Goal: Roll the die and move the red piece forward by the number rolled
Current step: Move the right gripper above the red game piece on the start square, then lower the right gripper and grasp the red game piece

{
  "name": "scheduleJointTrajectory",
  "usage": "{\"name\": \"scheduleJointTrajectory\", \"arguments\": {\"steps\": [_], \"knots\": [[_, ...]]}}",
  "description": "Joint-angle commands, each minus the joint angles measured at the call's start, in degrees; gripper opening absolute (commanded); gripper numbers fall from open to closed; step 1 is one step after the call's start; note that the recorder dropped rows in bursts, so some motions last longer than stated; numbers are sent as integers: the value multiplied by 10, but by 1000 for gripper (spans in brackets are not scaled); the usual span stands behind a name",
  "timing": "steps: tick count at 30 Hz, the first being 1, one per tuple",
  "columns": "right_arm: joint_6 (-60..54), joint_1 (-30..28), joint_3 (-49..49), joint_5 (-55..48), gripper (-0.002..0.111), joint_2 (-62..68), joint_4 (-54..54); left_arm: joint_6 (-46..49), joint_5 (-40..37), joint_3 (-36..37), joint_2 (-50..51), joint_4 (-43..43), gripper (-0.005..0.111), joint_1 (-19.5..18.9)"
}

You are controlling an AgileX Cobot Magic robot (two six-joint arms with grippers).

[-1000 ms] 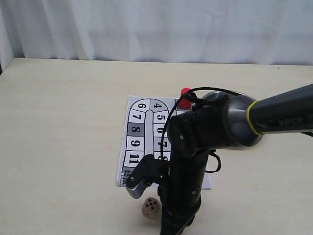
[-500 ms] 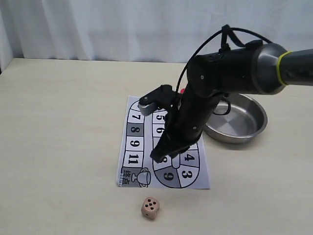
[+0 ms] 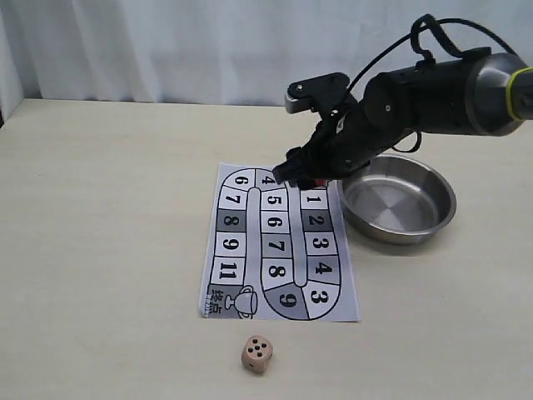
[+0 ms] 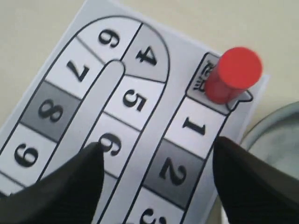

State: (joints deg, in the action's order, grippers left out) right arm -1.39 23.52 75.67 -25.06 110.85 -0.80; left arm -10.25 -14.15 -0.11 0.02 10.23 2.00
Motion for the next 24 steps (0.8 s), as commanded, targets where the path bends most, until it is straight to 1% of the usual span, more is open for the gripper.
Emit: {"name": "scheduleJointTrajectory", "arguments": {"steps": [1, 8, 12, 14, 18, 24], "knots": [[10, -32, 37, 21, 64, 16, 4, -2, 7, 1, 0, -2, 0, 0], [10, -48, 122, 2, 64, 82, 4, -2, 7, 1, 0, -2, 0, 0], [10, -48, 153, 23, 64, 119, 4, -2, 7, 1, 0, -2, 0, 0], [10, -48, 163, 37, 64, 135, 8, -2, 7, 1, 0, -2, 0, 0], [10, -48, 173, 64, 64, 157, 49, -2, 7, 1, 0, -2, 0, 0], [11, -60, 173, 69, 64, 163, 41, -2, 7, 1, 0, -2, 0, 0]]}}
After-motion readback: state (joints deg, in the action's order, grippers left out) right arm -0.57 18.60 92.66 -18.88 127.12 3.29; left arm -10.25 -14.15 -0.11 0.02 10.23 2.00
